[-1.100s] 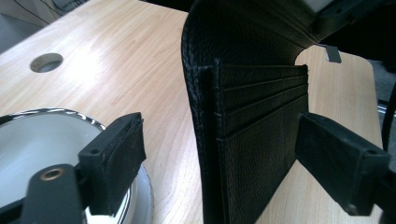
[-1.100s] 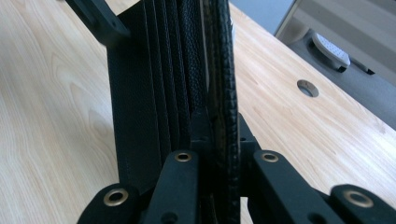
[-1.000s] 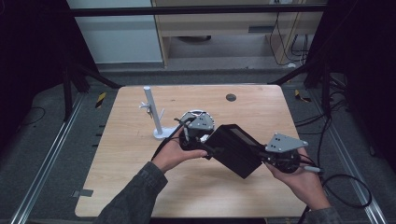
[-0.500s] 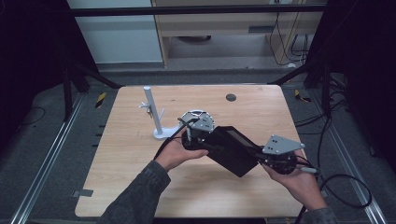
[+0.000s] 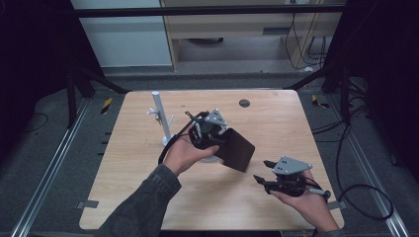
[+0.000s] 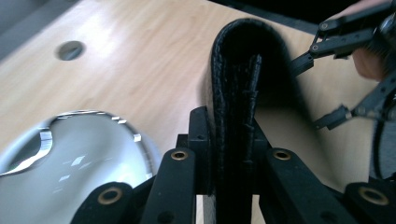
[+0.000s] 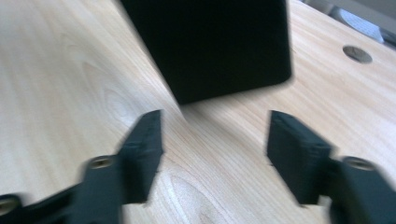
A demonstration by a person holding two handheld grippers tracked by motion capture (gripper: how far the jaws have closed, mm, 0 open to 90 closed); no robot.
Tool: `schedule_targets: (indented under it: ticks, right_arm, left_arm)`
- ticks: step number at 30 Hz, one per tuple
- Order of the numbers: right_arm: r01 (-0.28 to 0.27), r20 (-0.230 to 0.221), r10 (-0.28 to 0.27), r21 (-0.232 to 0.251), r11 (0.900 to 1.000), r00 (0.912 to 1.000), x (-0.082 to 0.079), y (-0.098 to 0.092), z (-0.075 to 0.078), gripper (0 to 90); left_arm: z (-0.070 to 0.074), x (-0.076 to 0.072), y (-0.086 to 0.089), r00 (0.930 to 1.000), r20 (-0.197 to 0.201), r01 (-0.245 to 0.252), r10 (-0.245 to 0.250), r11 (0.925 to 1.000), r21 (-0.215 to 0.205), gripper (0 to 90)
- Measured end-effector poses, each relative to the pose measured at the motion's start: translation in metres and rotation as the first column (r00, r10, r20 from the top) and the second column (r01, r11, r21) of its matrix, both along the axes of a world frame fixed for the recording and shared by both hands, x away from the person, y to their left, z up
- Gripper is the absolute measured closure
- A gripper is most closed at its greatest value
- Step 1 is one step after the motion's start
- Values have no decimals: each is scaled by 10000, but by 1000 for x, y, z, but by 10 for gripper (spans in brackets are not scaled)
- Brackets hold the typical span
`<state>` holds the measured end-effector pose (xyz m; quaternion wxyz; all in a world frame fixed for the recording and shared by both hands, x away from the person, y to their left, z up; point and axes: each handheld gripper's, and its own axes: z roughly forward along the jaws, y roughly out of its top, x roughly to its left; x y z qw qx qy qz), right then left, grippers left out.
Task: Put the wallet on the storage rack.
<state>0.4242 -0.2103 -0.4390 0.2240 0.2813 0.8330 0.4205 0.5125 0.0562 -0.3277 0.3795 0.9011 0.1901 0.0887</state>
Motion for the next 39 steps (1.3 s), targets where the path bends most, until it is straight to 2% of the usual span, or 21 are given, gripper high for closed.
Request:
schedule_targets:
  ticks: [1,3,5,6,7,9,11,12,13,14,15,16,17,18,19,21,22,26,29,30,39]
  right_arm:
    - [0,0,0,0,10000,10000,0,0,0,341]
    - [320,-59,-318,237,9992,9995,2,-1,-10,284]
    - [1349,-349,-1334,427,9899,9904,10,-3,-21,228]
    - [1697,-511,-1670,539,9840,9846,13,-5,-24,202]
    - [2244,-807,-2192,622,9725,9723,18,-7,-30,167]
    - [2884,-1111,-2811,561,9559,9532,24,-11,-38,151]
    - [3530,-1619,-3423,417,9347,9256,30,-15,-46,119]
    - [3682,-1691,-3574,363,9290,9185,31,-17,-49,118]
    - [3985,-1861,-3869,276,9168,9031,32,-20,-54,113]
    - [3985,-1861,-3869,276,9168,9031,32,-20,-54,113]
    - [4096,-1979,-3970,261,9119,8963,33,-21,-56,108]
    - [4310,-2133,-4157,289,9019,8842,34,-22,-58,106]
    - [4649,-2367,-4457,297,8849,8633,36,-24,-61,95]
    - [4755,-2373,-4566,259,8794,8574,37,-24,-61,94]
    - [4755,-2373,-4566,259,8794,8574,37,-24,-61,94]
    - [5055,-2453,-4899,6,8628,8365,40,-24,-65,91]
    - [5139,-2466,-5003,-103,8578,8300,41,-23,-68,87]
    - [5137,-2416,-5051,-306,8574,8286,42,-22,-70,74]
    - [5118,-2272,-5065,-395,8582,8318,42,-20,-71,64]
    - [5129,-2106,-5088,-386,8576,8348,41,-18,-73,49]
    - [5150,-2089,-5098,-329,8565,8345,42,-18,-74,45]
  left_arm:
    - [5,0,2,10000,30,-81,81,9999,92,793]
    - [17,1,7,9990,285,-354,341,9984,440,793]
    - [24,3,13,9987,254,-441,431,9982,404,793]
    - [29,4,17,9979,242,-603,596,9977,298,793]
    - [33,5,20,9977,237,-647,640,9975,270,792]
    - [42,7,26,9956,321,-883,877,9960,168,792]
    - [52,9,32,9938,404,-1050,1040,9942,222,792]
    - [56,11,34,9924,461,-1152,1142,9931,200,792]
    - [59,11,36,9914,480,-1228,1220,9923,143,792]
    - [62,12,37,9906,503,-1278,1271,9917,129,792]
    - [67,13,39,9889,547,-1388,1382,9903,71,792]
    - [71,14,40,9876,599,-1461,1455,9893,59,792]
    - [74,15,41,9862,639,-1533,1525,9881,83,792]
    - [78,16,43,9844,685,-1630,1621,9866,82,792]
    - [78,16,43,9844,685,-1630,1621,9866,82,792]
    - [81,18,44,9816,767,-1750,1747,9846,-17,792]
    - [81,19,44,9805,810,-1795,1789,9838,9,792]
    - [79,21,46,9774,912,-1936,1909,9808,217,792]
    - [76,23,49,9765,887,-1997,1967,9795,268,792]
    - [76,23,50,9759,884,-2027,1997,9789,257,792]
    - [65,27,54,9729,963,-2170,2102,9739,666,792]
